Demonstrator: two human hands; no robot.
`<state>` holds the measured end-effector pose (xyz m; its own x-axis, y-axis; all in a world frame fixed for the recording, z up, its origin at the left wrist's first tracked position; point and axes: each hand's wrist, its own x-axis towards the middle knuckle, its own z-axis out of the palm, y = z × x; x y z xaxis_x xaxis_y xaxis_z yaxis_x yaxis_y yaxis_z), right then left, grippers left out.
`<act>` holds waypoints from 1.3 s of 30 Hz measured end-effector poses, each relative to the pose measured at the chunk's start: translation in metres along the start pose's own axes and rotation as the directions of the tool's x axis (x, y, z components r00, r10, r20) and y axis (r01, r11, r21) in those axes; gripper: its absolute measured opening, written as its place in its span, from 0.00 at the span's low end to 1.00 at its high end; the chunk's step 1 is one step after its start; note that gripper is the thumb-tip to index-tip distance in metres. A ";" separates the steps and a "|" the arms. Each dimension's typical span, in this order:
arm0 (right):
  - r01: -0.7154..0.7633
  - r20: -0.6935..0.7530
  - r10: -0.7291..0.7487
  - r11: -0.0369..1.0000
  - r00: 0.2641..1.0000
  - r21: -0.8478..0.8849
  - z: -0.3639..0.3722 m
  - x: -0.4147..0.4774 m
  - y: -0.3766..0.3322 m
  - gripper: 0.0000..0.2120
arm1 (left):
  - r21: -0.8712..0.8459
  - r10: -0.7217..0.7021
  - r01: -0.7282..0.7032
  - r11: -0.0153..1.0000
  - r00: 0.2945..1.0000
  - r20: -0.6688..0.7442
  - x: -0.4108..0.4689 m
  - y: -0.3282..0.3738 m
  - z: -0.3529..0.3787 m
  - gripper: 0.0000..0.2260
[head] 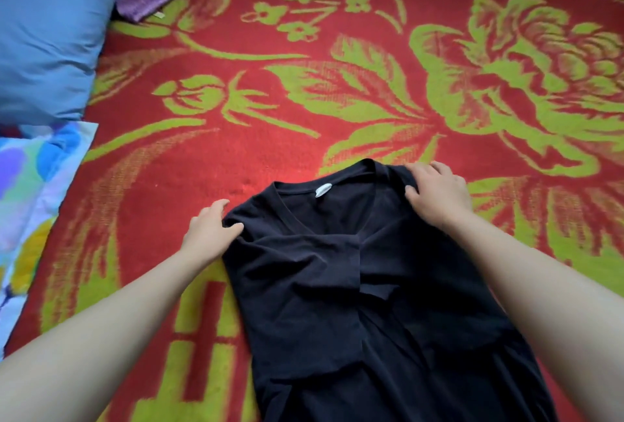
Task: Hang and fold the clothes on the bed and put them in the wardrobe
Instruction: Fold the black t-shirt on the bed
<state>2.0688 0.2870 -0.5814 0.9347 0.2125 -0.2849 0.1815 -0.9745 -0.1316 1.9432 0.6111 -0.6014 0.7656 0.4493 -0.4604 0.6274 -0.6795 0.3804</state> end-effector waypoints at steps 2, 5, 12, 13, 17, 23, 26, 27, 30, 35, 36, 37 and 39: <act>-0.012 0.073 0.011 1.000 0.997 0.014 0.003 0.019 -0.003 0.23 | -0.054 -0.021 0.022 0.998 1.000 0.012 0.013 0.003 0.004 0.25; -0.095 0.192 0.075 0.990 0.979 0.100 0.017 0.029 -0.002 0.31 | -0.037 -0.028 0.028 0.999 1.000 0.000 0.023 0.005 0.007 0.23; -0.246 0.278 0.174 0.936 0.945 0.252 0.032 0.055 0.007 0.26 | 0.086 -0.089 0.096 0.992 0.993 -0.079 0.049 0.001 0.016 0.19; -0.244 0.276 0.171 0.935 0.946 0.258 0.032 0.057 0.008 0.24 | 0.084 -0.095 0.102 0.991 0.992 -0.085 0.050 0.001 0.016 0.18; -0.254 0.232 0.188 0.920 0.954 0.297 0.036 0.060 0.010 0.16 | 0.135 -0.089 0.092 0.987 0.995 -0.034 0.051 0.001 0.022 0.13; -0.220 0.298 0.102 0.892 0.949 0.395 0.038 0.044 0.005 0.10 | 0.022 -0.053 0.054 0.998 0.999 -0.008 0.041 0.001 0.023 0.06; -0.202 0.160 0.128 0.737 0.979 0.645 0.025 0.020 0.010 0.08 | -0.270 0.051 -0.044 0.962 0.998 0.021 0.021 0.001 0.009 0.11; -0.178 0.088 0.161 0.719 0.983 0.672 0.019 0.012 0.012 0.08 | -0.349 0.081 -0.070 0.935 0.997 0.017 0.009 0.003 0.002 0.13; -0.015 -0.109 0.104 0.789 0.989 0.614 -0.001 -0.018 0.026 0.10 | -0.438 0.210 -0.199 0.877 0.977 -0.023 -0.032 0.014 -0.018 0.15; 0.465 -0.359 -0.399 0.878 0.844 0.117 -0.034 -0.094 0.065 0.13 | -0.483 0.489 -0.431 0.762 0.872 -0.007 -0.123 0.021 -0.037 0.12; 0.525 -0.336 -0.475 0.848 0.813 0.073 -0.036 -0.108 0.074 0.14 | -0.455 0.563 -0.502 0.736 0.826 -0.001 -0.138 0.017 -0.035 0.13; 0.547 -0.281 -0.517 0.837 0.809 0.036 -0.038 -0.124 0.080 0.14 | -0.410 0.645 -0.586 0.699 0.764 0.008 -0.153 0.011 -0.029 0.13; 0.593 -0.156 -0.598 0.801 0.786 -0.081 -0.032 -0.153 0.093 0.14 | -0.215 0.806 -0.779 0.589 0.587 0.079 -0.177 -0.002 -0.013 0.12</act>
<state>1.9521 0.1614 -0.5197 0.6742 0.7386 0.0023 0.7244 -0.6606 -0.1971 1.8082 0.5404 -0.5103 0.9438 -0.3294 -0.0269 -0.1966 -0.6251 0.7554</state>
